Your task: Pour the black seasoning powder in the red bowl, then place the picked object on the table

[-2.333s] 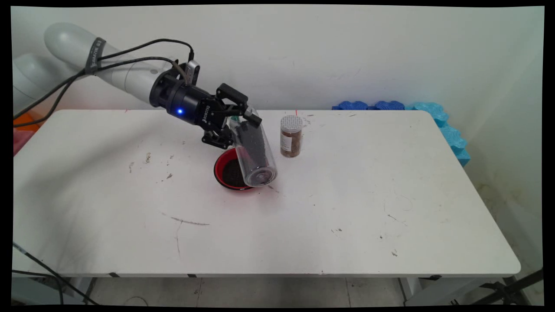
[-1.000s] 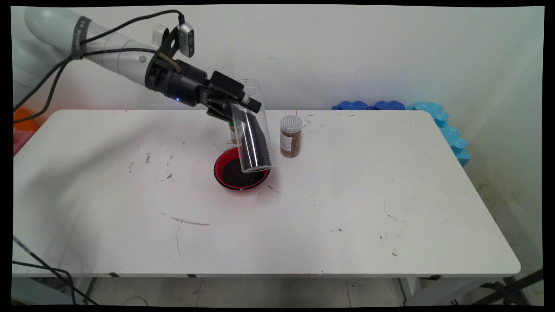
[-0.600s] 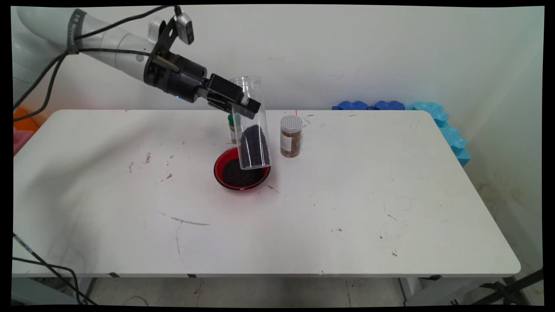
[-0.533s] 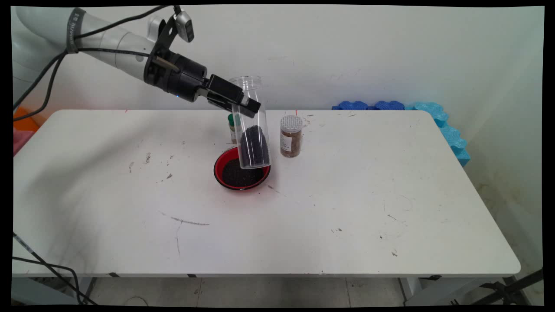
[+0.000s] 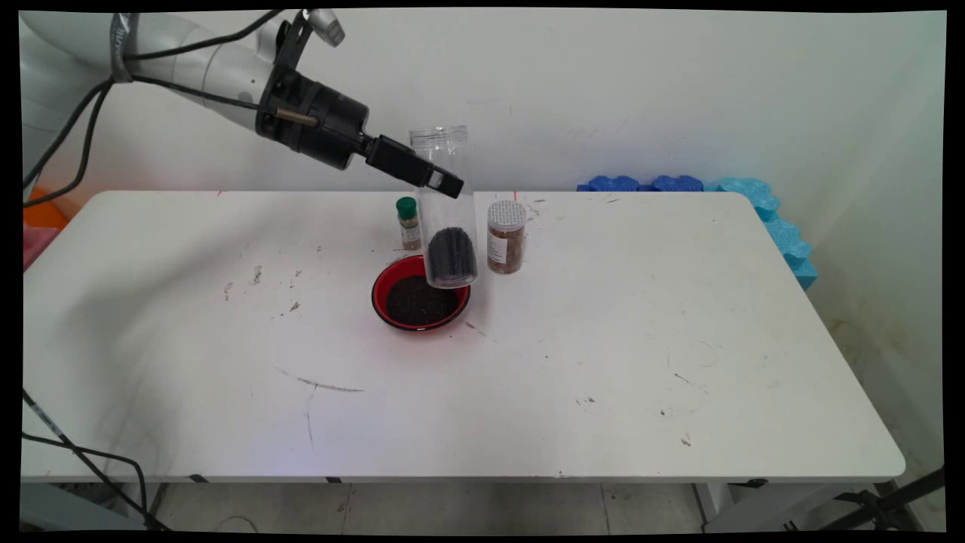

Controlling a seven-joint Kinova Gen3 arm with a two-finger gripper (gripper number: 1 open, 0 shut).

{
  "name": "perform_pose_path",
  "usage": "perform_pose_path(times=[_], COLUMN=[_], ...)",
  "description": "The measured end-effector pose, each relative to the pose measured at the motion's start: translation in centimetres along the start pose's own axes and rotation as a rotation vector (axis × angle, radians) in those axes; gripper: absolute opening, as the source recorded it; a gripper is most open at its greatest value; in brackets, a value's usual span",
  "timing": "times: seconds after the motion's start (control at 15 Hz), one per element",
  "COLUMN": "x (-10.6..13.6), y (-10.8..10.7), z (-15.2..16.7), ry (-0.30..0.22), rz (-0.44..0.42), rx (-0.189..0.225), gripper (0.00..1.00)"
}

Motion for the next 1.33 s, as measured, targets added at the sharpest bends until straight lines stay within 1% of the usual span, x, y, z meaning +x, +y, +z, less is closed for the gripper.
perform_pose_path(times=[0.27,0.53,0.73,0.93,1.13,1.33], x=[0.7,1.0,1.0,0.9,0.3,-0.5], y=[1.5,2.7,3.6,4.3,4.4,4.5], z=[0.4,0.8,1.3,1.9,2.4,3.1], ry=[0.006,0.009,0.000,0.005,0.025,0.031], rz=[0.120,0.204,0.254,0.282,0.290,0.317], rx=[0.025,0.051,0.057,0.061,0.090,0.104], gripper=[0.00,0.00,0.00,0.00,0.00,0.00])
